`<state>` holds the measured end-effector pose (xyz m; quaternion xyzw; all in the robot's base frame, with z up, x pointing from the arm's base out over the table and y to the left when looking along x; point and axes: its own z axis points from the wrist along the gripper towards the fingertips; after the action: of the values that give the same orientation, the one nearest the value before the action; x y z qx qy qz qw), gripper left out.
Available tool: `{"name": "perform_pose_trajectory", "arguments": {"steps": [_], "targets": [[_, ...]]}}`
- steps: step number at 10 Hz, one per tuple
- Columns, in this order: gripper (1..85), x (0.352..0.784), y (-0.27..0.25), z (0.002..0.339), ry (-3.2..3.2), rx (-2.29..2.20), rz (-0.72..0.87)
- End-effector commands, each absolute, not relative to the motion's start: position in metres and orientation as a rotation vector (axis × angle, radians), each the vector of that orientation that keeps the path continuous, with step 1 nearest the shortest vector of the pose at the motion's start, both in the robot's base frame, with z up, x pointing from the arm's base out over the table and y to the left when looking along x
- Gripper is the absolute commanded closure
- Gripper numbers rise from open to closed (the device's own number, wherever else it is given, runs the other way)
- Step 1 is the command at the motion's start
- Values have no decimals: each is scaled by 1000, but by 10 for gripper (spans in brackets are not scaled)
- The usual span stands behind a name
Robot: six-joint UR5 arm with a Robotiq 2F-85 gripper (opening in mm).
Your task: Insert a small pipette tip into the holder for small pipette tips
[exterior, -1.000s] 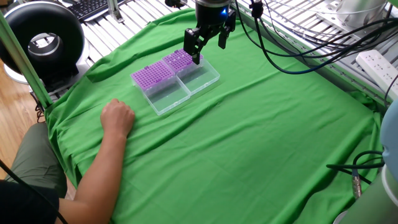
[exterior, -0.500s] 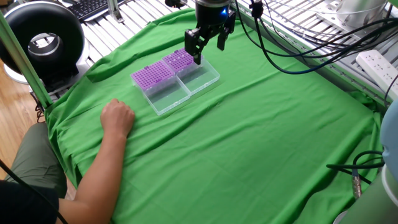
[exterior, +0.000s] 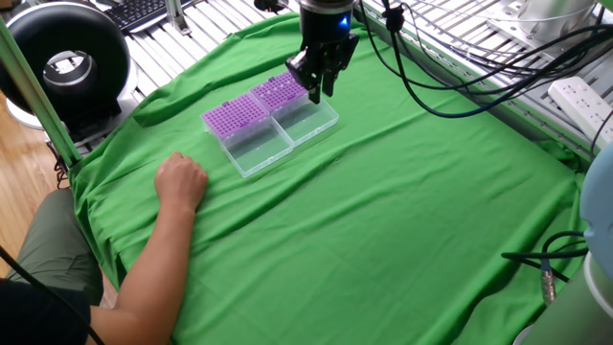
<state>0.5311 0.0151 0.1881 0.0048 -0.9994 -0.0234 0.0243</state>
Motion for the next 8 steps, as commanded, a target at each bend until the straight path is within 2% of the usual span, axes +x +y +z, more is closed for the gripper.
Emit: {"name": "perform_pose_trajectory", "arguments": {"steps": [1, 8], "targets": [[847, 530, 20, 189, -3086, 10, -101], [847, 530, 21, 188, -3086, 12, -92]]}}
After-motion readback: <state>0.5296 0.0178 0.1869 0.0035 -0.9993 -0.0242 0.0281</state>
